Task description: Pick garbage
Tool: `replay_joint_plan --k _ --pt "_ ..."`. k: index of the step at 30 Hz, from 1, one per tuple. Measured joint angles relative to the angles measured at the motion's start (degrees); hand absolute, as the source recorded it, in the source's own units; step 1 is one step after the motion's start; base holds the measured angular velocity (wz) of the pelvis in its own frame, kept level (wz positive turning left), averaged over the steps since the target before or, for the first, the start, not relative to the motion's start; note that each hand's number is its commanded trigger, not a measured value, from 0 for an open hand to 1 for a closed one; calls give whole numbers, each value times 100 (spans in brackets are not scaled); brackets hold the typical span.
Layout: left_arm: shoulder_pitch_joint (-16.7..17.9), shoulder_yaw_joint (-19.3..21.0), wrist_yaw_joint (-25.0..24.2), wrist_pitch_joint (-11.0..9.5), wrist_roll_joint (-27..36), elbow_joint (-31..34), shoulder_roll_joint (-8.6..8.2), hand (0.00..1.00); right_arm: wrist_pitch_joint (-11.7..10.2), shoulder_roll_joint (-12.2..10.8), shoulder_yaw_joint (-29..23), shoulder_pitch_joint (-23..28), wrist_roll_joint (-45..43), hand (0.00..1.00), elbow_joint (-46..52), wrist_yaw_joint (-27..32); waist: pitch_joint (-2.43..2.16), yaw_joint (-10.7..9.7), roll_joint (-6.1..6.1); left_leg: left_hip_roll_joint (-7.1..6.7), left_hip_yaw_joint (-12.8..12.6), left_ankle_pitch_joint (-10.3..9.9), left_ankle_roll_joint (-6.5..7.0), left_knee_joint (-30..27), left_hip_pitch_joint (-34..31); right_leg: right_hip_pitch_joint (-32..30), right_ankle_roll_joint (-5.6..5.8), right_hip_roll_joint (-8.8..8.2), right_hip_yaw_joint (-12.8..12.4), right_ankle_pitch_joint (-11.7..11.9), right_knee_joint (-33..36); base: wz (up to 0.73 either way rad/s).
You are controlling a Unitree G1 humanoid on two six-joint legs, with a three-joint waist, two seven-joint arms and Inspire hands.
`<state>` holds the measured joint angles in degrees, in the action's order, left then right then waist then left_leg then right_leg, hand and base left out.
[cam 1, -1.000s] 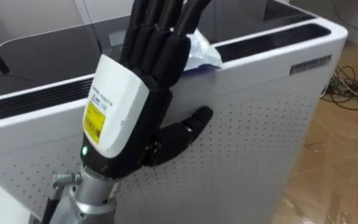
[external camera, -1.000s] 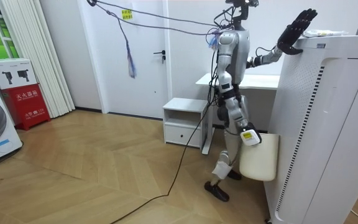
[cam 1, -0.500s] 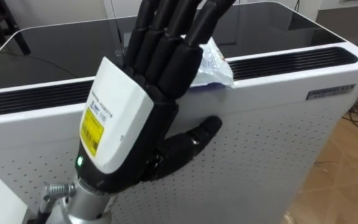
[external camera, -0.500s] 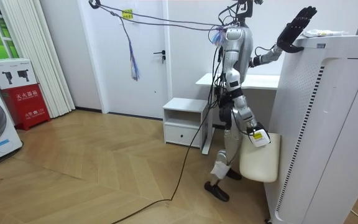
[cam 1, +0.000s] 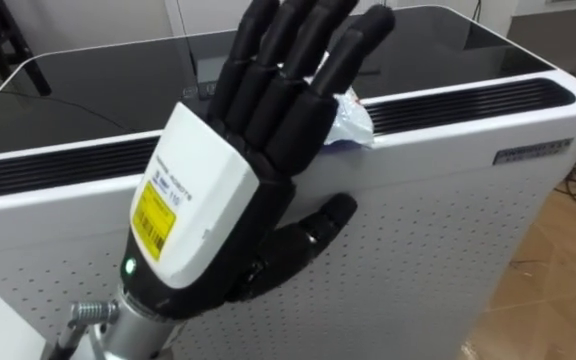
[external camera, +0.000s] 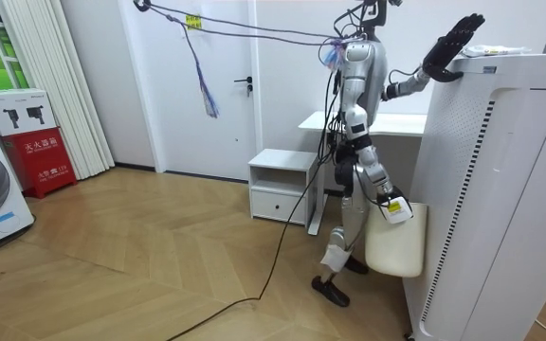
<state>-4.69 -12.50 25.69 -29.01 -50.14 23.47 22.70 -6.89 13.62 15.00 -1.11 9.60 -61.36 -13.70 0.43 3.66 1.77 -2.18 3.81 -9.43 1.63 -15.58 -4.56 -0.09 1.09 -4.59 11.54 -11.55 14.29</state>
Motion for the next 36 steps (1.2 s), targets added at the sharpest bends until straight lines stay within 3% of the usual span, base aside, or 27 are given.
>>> replay_joint_plan --k 2,14,22,30,36 --pt "44 33 -91 0 -18 129 126 0 46 1 -15 -1 -5 100 1 -27 -5 4 7 16 -7 1 -2 0 3 29 -3 21 -2 22 -73 0" --pt "293 89 -375 21 3 166 356 0 138 2 -34 5 -96 100 5 -86 20 33 47 26 -32 46 -33 247 234 217 -15 48 8 29 -217 0" --pt "473 207 -404 21 2 180 436 0 198 107 -47 144 -177 100 241 -81 7 133 160 39 -11 93 -78 292 250 221 -60 84 39 45 -257 1" --pt "495 313 -537 22 -4 179 465 0 212 217 -70 351 -341 100 607 -83 9 132 172 53 -4 104 -97 300 269 223 -84 102 28 44 -249 0" --pt "506 335 -540 21 -4 187 463 0 213 219 -244 498 -368 100 754 -100 -18 149 217 54 -4 105 -98 302 267 219 -88 114 -2 47 -253 0"
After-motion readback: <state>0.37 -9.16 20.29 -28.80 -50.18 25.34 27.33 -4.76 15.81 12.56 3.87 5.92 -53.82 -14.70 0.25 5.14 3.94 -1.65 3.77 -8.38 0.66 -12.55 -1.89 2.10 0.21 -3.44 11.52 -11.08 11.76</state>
